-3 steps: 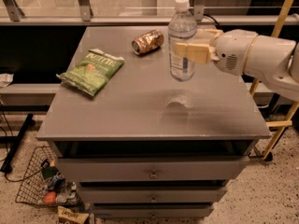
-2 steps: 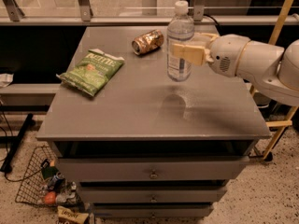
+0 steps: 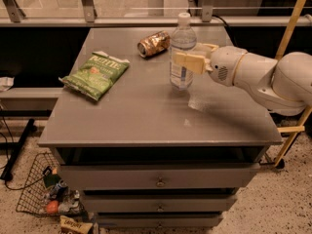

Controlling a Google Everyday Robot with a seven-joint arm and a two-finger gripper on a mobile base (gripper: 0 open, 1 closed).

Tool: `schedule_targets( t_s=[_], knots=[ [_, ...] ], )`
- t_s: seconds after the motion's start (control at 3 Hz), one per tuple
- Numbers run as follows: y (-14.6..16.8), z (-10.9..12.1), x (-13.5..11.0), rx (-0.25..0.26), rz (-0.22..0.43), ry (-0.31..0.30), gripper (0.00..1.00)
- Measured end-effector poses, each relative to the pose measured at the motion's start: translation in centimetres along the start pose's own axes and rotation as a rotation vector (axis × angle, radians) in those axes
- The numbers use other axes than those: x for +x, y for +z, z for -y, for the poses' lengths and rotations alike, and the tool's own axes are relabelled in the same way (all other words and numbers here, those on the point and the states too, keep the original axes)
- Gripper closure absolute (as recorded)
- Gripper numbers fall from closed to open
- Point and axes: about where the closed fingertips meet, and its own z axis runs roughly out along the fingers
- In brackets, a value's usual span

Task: Place blue plastic bottle upright

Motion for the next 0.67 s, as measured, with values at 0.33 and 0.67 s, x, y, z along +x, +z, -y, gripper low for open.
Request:
schedule_targets(
  t_s=[0.33, 0.67],
  knots=[
    [0.6, 0.8, 1.6, 0.022, 0.002, 0.004, 1.0],
    [0.9, 1.2, 2.9, 0.036, 0.01, 0.018, 0.82]
  ],
)
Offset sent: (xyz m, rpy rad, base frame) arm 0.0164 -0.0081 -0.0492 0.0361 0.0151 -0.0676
